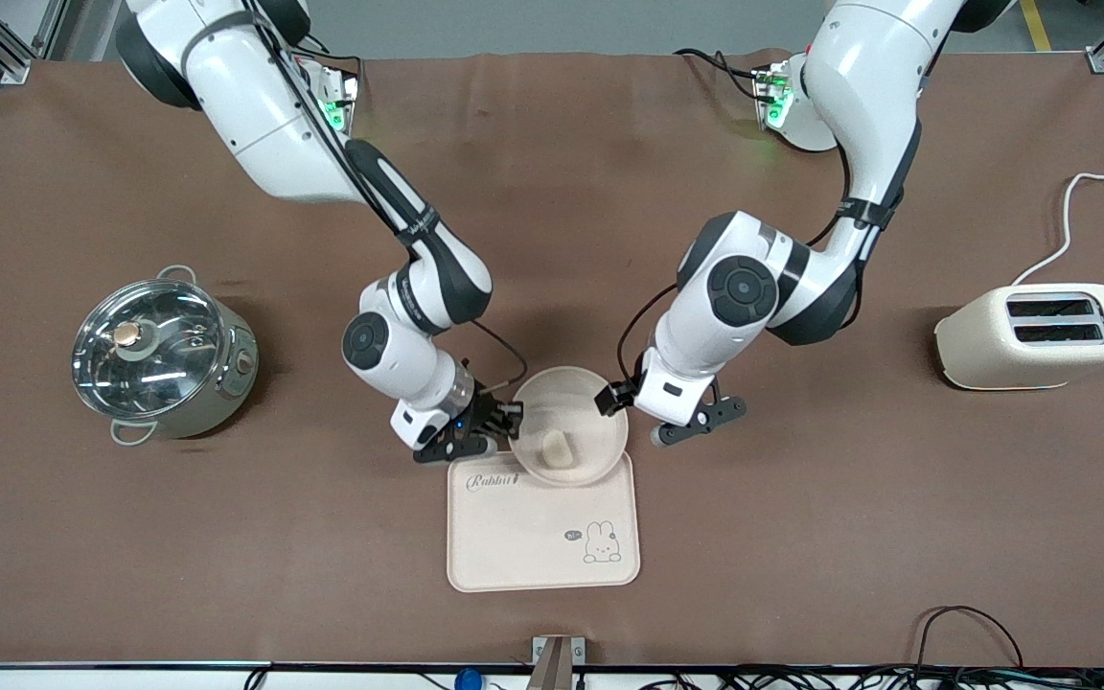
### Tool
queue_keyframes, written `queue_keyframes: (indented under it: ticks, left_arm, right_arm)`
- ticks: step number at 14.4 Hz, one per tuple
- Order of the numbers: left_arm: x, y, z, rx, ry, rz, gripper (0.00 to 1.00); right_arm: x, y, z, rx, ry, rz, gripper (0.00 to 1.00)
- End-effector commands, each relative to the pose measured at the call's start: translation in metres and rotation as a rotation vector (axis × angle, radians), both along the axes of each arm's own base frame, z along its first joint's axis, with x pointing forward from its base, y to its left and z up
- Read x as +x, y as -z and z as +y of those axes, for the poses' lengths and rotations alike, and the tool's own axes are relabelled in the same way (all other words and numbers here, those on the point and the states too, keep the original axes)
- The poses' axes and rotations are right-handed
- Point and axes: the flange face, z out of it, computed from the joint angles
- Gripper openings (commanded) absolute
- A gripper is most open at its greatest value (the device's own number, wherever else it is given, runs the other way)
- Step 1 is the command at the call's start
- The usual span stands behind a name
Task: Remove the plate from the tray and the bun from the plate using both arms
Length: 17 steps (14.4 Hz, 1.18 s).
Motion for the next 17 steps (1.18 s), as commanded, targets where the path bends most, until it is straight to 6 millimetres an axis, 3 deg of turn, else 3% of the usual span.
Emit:
queue_keyframes:
  ticks: [1,3,6,8,9,10,11,12,15,17]
  left_arm:
    - [-0.016,-0.009,-0.019,0.006,-0.017,-0.005,1.00]
    - [-0.030,-0.001,-0.037,0.062,0.010,-0.032,1.00]
    - [-0.049,0.013,-0.067,0.090,-0.009,-0.057,1.00]
    - [-0.054,0.035,-0.077,0.084,-0.011,-0.061,1.00]
    - [-0.054,0.047,-0.079,0.094,0.003,-0.072,1.00]
    - [-0.052,0.057,-0.079,0.098,0.003,-0.089,1.00]
    - [-0.051,0.066,-0.082,0.090,-0.002,-0.110,1.00]
    - [-0.050,0.073,-0.084,0.080,-0.005,-0.118,1.00]
    - [-0.056,0.081,-0.091,0.076,0.006,-0.116,1.00]
    - [-0.065,0.084,-0.102,0.078,0.028,-0.120,1.00]
  right_arm:
    - [-0.059,0.005,-0.009,-0.022,-0.040,-0.024,0.00]
    - [-0.076,0.017,-0.007,-0.025,-0.041,-0.038,0.00]
    - [-0.083,0.022,-0.008,-0.028,-0.038,-0.032,0.02]
    - [-0.083,0.022,-0.008,-0.021,0.001,-0.014,0.85]
    - [-0.083,0.017,-0.007,-0.015,0.025,-0.006,1.00]
    - [-0.077,-0.002,-0.010,-0.005,0.036,-0.022,1.00]
    - [-0.070,-0.022,-0.025,-0.008,0.061,0.007,1.00]
    - [-0.056,-0.049,-0.051,-0.017,0.072,0.051,1.00]
    - [-0.041,-0.128,-0.121,-0.071,0.041,0.126,1.00]
    - [-0.038,-0.180,-0.185,-0.165,0.051,0.161,1.00]
